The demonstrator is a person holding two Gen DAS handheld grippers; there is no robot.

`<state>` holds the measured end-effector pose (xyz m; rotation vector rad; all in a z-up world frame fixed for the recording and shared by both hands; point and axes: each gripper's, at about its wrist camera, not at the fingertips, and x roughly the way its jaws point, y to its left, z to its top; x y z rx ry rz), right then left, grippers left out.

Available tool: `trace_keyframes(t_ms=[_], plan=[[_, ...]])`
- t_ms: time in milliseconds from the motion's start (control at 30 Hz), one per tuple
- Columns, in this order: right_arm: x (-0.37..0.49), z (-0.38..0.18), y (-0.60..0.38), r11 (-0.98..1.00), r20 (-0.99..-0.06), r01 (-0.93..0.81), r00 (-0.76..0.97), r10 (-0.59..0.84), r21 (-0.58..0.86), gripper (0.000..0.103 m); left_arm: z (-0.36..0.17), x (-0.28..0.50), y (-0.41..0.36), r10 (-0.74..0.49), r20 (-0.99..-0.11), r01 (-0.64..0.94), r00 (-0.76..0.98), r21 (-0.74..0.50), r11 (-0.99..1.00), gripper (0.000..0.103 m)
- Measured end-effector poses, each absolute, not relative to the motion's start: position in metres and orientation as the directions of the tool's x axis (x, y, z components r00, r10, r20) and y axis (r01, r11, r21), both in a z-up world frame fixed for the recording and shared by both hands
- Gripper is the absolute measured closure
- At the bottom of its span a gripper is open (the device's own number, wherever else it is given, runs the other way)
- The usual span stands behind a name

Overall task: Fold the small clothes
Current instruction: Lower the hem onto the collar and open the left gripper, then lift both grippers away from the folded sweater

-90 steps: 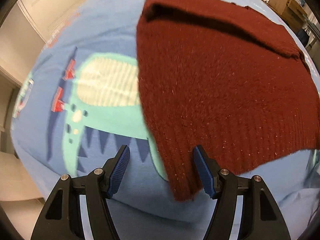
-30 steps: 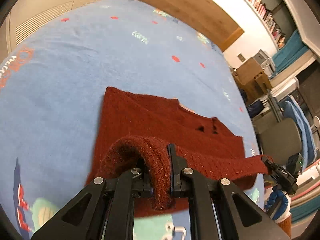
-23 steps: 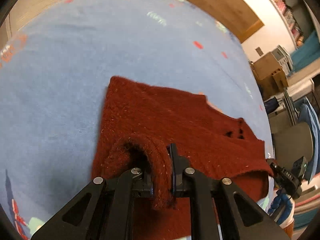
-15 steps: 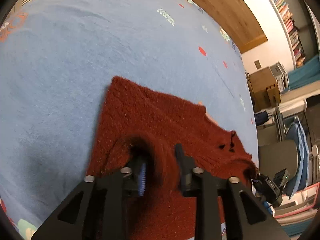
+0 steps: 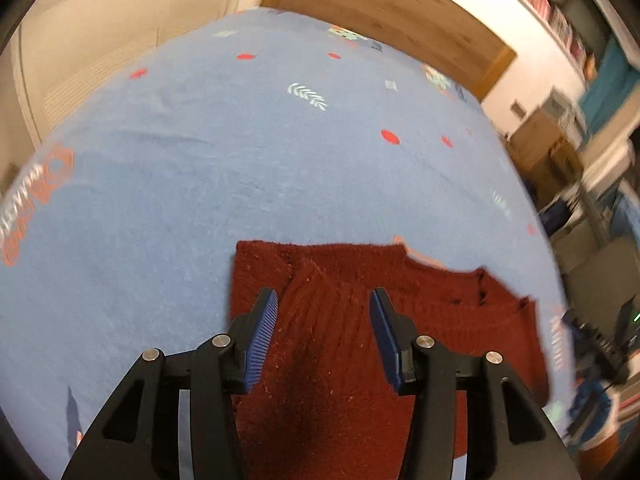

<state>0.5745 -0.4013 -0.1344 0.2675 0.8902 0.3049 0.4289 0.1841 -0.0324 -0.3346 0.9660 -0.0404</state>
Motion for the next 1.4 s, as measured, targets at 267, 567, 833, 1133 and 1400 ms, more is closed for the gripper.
trace_keyframes(t_ms=[267, 567, 833, 1133, 1400], plan=[[0.575, -0.189, -0.338, 0.935, -0.788, -0.275, 0.514, 0.339, 0.223, 0.040, -0.099, 0.440, 0.136, -0.080, -0.858, -0.060, 0.507, -0.128, 0.990, 0.061], [0.582, -0.194, -0.355, 0.975, -0.810, -0.189, 0.548, 0.207, 0.121, 0.042, -0.093, 0.421, 0.139, -0.055, -0.838, -0.072, 0.542, -0.112, 0.991, 0.059], [0.512, -0.181, -0.336, 0.944, -0.801, -0.316, 0.538, 0.261, 0.095, 0.041, -0.104, 0.360, 0.110, 0.043, -0.874, 0.000, 0.484, 0.050, 0.999, 0.051], [0.483, -0.199, -0.342, 0.952, -0.824, -0.288, 0.510, 0.246, 0.106, 0.041, -0.109, 0.313, 0.080, 0.052, -0.903, 0.128, 0.426, 0.118, 0.985, 0.050], [0.448, -0.181, -0.352, 0.945, -0.805, -0.292, 0.521, 0.285, 0.145, 0.041, -0.114, 0.274, 0.064, 0.051, -0.922, 0.184, 0.384, 0.131, 0.974, 0.050]])
